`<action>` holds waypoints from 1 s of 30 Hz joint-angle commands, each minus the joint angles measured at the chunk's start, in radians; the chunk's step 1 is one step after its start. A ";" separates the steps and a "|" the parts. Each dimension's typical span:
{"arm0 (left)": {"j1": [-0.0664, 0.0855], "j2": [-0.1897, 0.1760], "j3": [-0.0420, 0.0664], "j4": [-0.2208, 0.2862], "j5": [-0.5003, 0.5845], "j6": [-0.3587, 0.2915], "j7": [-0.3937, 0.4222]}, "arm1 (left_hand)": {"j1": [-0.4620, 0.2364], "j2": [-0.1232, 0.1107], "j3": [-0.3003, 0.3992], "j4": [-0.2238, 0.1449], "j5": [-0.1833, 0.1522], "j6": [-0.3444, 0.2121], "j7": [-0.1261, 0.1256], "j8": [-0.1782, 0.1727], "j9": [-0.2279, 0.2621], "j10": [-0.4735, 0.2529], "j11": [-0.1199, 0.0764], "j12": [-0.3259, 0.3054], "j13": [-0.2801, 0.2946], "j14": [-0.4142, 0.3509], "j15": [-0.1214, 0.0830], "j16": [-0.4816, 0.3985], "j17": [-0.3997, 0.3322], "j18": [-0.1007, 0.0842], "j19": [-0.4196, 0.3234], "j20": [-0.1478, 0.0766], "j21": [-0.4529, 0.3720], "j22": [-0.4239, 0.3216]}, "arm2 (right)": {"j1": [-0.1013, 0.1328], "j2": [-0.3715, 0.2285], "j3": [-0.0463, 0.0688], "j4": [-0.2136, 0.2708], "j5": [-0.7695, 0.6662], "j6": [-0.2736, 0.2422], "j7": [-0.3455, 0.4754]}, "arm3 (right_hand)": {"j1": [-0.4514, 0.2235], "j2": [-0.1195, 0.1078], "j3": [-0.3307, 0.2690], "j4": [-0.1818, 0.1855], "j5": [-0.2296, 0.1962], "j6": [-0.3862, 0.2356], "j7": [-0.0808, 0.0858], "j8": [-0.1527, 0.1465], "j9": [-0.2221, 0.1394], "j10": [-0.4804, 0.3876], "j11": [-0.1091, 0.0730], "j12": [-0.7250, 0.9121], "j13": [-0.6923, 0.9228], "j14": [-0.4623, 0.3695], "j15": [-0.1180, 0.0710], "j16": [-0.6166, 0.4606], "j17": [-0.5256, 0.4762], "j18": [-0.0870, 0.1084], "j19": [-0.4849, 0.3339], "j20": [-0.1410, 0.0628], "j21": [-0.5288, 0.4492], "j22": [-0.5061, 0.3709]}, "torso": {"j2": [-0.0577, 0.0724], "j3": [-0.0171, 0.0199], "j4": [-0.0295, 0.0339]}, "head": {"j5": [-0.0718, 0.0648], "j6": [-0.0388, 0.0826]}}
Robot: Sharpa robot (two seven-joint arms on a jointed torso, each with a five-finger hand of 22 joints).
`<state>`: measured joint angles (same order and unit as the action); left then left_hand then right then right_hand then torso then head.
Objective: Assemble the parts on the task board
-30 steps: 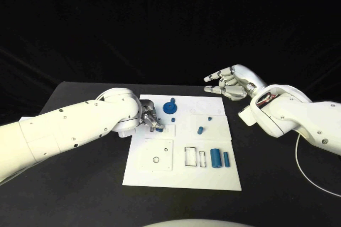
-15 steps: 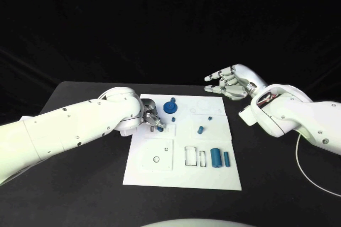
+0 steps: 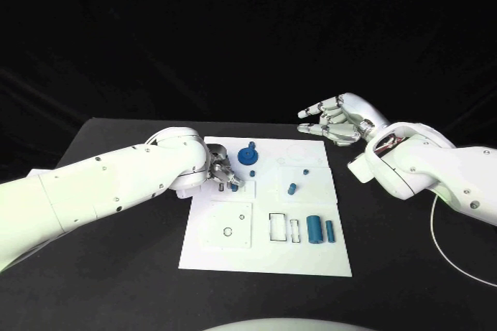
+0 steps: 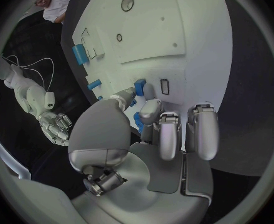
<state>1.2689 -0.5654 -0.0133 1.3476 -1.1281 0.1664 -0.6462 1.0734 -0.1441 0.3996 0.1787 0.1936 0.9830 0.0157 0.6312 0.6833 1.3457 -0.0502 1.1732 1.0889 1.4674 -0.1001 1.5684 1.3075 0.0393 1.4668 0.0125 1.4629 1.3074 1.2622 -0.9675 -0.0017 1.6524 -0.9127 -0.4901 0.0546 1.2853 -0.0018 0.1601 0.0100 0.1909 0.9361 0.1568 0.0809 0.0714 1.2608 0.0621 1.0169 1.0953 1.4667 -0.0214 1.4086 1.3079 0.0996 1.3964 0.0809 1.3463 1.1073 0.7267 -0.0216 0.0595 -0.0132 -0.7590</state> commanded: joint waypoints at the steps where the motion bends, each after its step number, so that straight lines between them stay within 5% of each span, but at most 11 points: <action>1: -0.001 0.004 0.000 -0.002 -0.002 0.024 0.002 | -0.017 -0.002 -0.030 0.014 -0.006 0.008 0.000 -0.005 0.002 0.007 -0.001 0.005 0.002 0.103 -0.007 0.002 0.263 -0.007 0.052 -0.009 0.007 0.121 | 0.000 0.002 0.000 0.000 0.008 0.013 0.006 | -0.008 -0.004 -0.003 0.004 0.019 0.007 -0.003 0.004 0.001 0.004 -0.001 0.006 0.001 0.054 0.003 -0.007 0.021 -0.012 -0.002 0.002 -0.004 -0.001 | 0.000 0.0001 0.0003 | 0.000 0.001; 7: -0.001 0.003 0.000 -0.005 -0.002 0.021 0.002 | -0.041 0.000 -0.106 0.046 -0.007 0.014 -0.001 -0.009 0.004 0.009 -0.001 0.008 0.007 0.103 -0.007 0.002 0.263 -0.007 0.053 -0.009 0.008 0.124 | 0.000 0.003 0.000 -0.001 0.007 0.015 0.008 | -0.013 -0.009 -0.010 0.008 0.031 0.006 -0.004 0.004 0.001 0.002 -0.001 0.005 -0.001 0.054 0.002 -0.009 0.019 -0.011 -0.003 0.002 -0.006 -0.005 | 0.000 -0.0009 0.0003 | 0.001 0.002; 13: -0.001 -0.007 0.001 0.003 -0.002 -0.003 0.002 | -0.046 0.004 -0.210 0.094 -0.093 0.017 -0.004 -0.011 0.009 0.008 -0.004 0.005 0.004 0.103 -0.008 0.002 0.263 -0.006 0.052 -0.011 0.004 0.122 | 0.000 0.003 0.000 -0.003 0.007 0.017 0.008 | -0.014 -0.010 -0.011 0.009 0.032 0.006 -0.004 0.004 0.001 0.001 -0.001 0.003 -0.003 0.053 0.002 -0.012 0.015 -0.010 -0.005 0.002 -0.008 -0.010 | 0.000 -0.0012 -0.0007 | 0.000 0.002; 18: -0.001 -0.023 0.004 0.016 0.006 -0.030 0.002 | -0.054 0.018 -0.274 0.112 -0.133 0.017 -0.004 -0.010 0.014 0.008 -0.004 0.005 0.004 0.103 -0.009 0.002 0.263 -0.006 0.052 -0.012 0.002 0.122 | 0.000 0.002 0.000 -0.006 0.007 0.018 0.007 | -0.014 -0.010 -0.011 0.009 0.033 0.006 -0.004 0.004 0.001 -0.001 -0.001 0.001 -0.005 0.052 0.002 -0.013 0.013 -0.010 -0.006 0.002 -0.010 -0.012 | -0.001 -0.0009 0.0004 | -0.010 0.002; 25: 0.010 -0.044 0.029 0.039 0.036 -0.041 0.002 | -0.060 0.032 -0.350 0.113 -0.144 0.008 -0.002 -0.013 0.019 -0.001 -0.002 -0.006 -0.007 0.103 -0.009 0.002 0.263 -0.004 0.050 -0.012 -0.004 0.115 | 0.000 0.003 0.000 -0.010 0.010 0.018 0.005 | -0.015 -0.009 -0.012 0.010 0.034 0.005 -0.003 0.004 0.001 -0.009 -0.001 -0.012 -0.016 0.051 0.002 -0.019 0.005 -0.008 -0.010 0.002 -0.014 -0.021 | 0.000 -0.0004 0.0001 | -0.002 0.006; 30: 0.036 -0.057 0.061 0.045 0.066 0.017 0.000 | -0.059 0.053 -0.397 0.113 -0.144 -0.023 0.010 -0.030 0.017 -0.035 0.008 -0.048 -0.052 0.103 -0.002 0.002 0.263 0.004 0.036 -0.007 -0.033 0.081 | 0.000 0.005 0.000 -0.015 0.012 0.019 0.004 | -0.015 -0.008 -0.012 0.011 0.035 0.005 -0.003 0.004 0.001 -0.009 -0.001 -0.012 -0.015 0.050 0.002 -0.020 0.004 -0.008 -0.010 0.002 -0.015 -0.023 | 0.000 0.0004 -0.0007 | 0.001 0.010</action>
<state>1.2976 -0.6214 0.0444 1.3926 -1.0983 0.1418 -0.6472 1.0160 -0.1023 0.0090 0.2922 0.0534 0.9668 0.0238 0.6052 0.7013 1.3175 -0.0441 1.1320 1.0436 1.4638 -0.1036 1.5684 1.3073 0.0394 1.4668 0.0054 1.4352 1.3073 1.2623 -0.9642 -0.0019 1.6391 -0.9034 -0.4807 0.0558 1.2779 -0.0094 0.1520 0.0181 0.2206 0.9360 0.1568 0.0809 0.0713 1.2608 0.0621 1.0105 1.0804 1.4667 -0.0214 1.3947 1.3076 0.0996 1.3928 0.0845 1.3346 1.0856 0.7264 -0.0217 0.0592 -0.0127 -0.7522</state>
